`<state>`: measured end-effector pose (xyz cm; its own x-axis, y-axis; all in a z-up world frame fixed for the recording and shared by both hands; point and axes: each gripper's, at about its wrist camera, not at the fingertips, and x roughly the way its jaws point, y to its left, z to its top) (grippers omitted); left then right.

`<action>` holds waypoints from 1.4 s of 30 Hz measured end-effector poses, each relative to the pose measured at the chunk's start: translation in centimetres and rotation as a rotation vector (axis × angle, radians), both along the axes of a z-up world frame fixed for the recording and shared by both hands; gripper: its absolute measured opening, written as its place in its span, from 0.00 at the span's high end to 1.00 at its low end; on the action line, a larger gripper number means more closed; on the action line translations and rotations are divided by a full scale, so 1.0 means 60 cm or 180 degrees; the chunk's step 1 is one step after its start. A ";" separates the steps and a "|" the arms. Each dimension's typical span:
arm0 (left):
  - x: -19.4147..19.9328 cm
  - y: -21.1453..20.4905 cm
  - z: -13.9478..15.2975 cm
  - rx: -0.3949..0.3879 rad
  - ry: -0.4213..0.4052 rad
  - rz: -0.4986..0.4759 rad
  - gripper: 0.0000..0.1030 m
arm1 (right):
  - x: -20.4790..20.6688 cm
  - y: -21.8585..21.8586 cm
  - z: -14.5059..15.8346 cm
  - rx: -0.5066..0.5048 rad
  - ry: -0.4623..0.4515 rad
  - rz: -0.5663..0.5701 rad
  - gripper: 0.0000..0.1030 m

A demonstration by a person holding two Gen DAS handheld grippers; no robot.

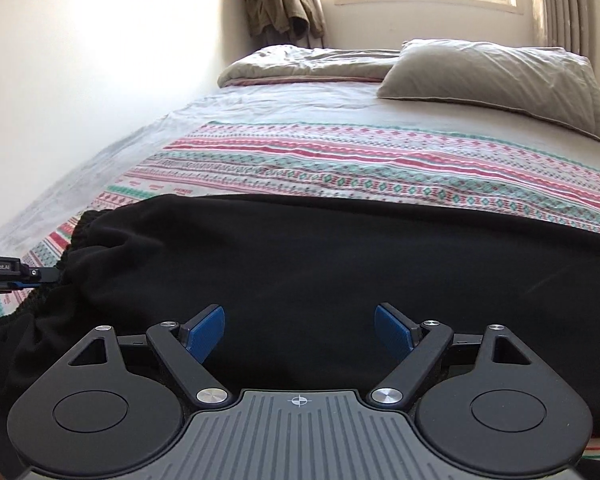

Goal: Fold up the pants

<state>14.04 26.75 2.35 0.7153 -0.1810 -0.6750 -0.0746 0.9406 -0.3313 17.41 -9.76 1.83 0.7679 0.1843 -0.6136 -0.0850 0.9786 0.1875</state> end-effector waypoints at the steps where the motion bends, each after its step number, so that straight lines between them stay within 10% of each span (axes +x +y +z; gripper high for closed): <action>1: -0.003 0.000 0.004 0.0044 -0.0037 0.0040 0.77 | 0.003 0.010 -0.002 0.0012 0.0005 0.0025 0.18; 7: -0.040 -0.001 0.043 0.0140 -0.0304 0.0269 0.80 | 0.019 0.050 -0.005 0.0010 0.0016 0.0111 0.18; 17: -0.008 -0.024 0.013 0.0727 0.0048 0.0517 0.79 | 0.030 0.081 -0.009 -0.0095 0.0018 0.0187 0.18; 22: -0.034 -0.020 0.047 0.0668 -0.0355 0.0799 0.32 | 0.036 0.075 0.004 -0.0150 -0.0046 0.0229 0.18; 33: -0.013 -0.130 0.050 0.0415 -0.0419 0.0309 0.04 | 0.132 0.031 0.040 -0.0378 -0.0100 0.0558 0.18; 42: 0.003 -0.206 0.040 0.0350 -0.0363 0.0108 0.00 | 0.222 0.029 0.010 -0.0866 0.0163 0.1261 0.18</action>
